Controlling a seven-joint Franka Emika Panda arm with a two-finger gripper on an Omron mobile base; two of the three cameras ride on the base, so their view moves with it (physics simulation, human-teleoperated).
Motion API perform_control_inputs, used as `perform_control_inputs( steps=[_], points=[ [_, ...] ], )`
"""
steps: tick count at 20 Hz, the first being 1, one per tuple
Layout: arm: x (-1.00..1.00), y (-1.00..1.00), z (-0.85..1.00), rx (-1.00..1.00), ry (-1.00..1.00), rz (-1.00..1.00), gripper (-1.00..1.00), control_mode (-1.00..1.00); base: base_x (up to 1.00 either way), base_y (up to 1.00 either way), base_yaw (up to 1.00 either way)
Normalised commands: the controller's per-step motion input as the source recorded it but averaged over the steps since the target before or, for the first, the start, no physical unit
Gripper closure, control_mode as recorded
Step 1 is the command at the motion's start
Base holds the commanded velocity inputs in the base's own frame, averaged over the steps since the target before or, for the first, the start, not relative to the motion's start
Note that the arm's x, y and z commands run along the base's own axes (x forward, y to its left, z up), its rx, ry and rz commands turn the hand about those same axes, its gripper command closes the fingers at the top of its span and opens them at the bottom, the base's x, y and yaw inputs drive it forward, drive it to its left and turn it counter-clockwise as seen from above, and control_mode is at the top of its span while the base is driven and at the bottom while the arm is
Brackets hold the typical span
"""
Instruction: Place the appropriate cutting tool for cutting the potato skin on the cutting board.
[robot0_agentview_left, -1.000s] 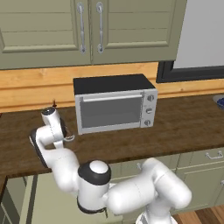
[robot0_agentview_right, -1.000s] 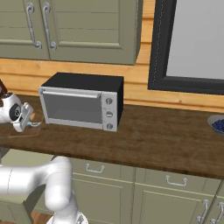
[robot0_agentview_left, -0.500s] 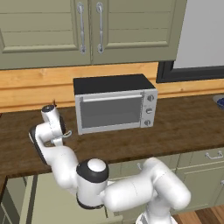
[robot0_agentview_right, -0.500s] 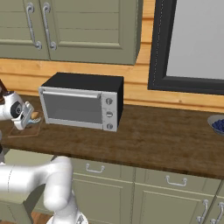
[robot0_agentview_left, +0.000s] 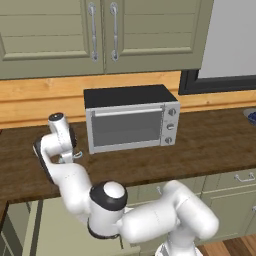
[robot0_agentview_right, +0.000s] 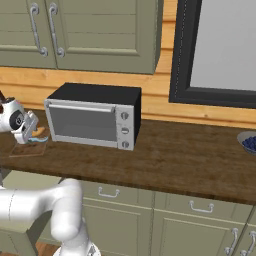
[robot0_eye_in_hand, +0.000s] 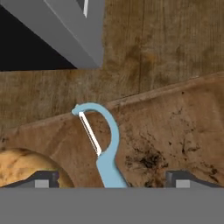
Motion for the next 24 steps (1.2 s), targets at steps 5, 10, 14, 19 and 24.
perform_control_inputs(
  steps=[5, 10, 14, 19, 24],
  points=[
    [-0.40, -0.34, 0.67, 0.00, -0.03, -0.03, -1.00, -1.00, 0.00, 0.00, 0.00],
    [-0.58, -0.30, 0.54, 0.00, -0.02, -0.02, -1.00, -1.00, 0.00, 0.00, 0.00],
    [-0.58, -0.39, 0.57, 0.00, -0.06, 0.00, -1.00, -1.00, 0.00, 0.00, 0.00],
    [-0.51, -0.32, 0.61, 0.00, -0.07, 0.00, -1.00, -1.00, 0.00, 0.00, 0.00],
    [-0.55, -0.20, 0.42, 0.00, -0.06, 0.00, -1.00, -1.00, 0.00, 0.00, 0.00]
  ],
)
